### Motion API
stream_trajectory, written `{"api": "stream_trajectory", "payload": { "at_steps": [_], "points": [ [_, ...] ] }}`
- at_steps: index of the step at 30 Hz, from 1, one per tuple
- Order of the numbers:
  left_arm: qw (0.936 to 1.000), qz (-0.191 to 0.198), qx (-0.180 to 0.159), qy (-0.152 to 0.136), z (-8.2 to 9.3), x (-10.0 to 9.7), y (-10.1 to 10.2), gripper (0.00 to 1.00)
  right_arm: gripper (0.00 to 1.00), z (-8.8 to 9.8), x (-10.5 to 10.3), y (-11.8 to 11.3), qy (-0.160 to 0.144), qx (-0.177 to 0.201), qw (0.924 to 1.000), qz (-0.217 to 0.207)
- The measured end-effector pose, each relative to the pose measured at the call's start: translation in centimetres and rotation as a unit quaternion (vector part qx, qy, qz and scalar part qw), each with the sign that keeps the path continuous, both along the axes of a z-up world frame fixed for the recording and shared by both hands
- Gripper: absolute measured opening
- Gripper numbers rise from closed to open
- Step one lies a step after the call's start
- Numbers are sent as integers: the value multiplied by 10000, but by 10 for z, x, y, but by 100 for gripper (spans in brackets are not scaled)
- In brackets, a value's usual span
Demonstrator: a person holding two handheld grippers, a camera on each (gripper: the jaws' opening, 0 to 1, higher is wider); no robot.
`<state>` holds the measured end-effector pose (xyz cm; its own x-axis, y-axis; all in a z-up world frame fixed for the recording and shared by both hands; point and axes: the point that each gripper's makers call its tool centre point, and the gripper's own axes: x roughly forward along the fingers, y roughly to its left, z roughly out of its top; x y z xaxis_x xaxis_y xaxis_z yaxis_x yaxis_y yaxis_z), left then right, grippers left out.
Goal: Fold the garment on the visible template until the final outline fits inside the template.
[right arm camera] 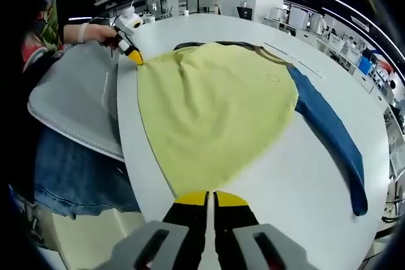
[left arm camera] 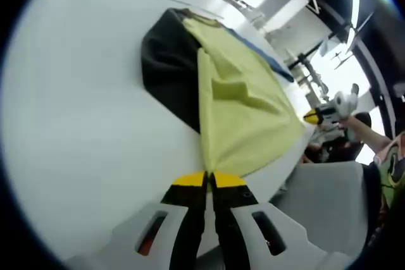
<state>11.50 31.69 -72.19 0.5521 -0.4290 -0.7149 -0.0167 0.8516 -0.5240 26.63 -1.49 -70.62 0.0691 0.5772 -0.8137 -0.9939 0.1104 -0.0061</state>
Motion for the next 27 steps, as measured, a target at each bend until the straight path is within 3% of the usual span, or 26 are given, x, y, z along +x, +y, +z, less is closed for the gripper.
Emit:
{"api": "stream_trajectory", "payload": {
  "at_steps": [8,14,20,27],
  "points": [
    [9998,-41,53,-164,4,1,0,2,28,5,8,8,-172,143,9997,-17],
    [9995,-28,119,-281,9,2,4,17,42,7,10,14,-250,237,9994,-15],
    [9990,100,198,-385,11,6,13,34,51,7,11,17,-283,302,9991,-70],
    [9979,269,322,-499,15,16,26,46,58,9,14,19,-332,394,9985,-157]
  ]
}}
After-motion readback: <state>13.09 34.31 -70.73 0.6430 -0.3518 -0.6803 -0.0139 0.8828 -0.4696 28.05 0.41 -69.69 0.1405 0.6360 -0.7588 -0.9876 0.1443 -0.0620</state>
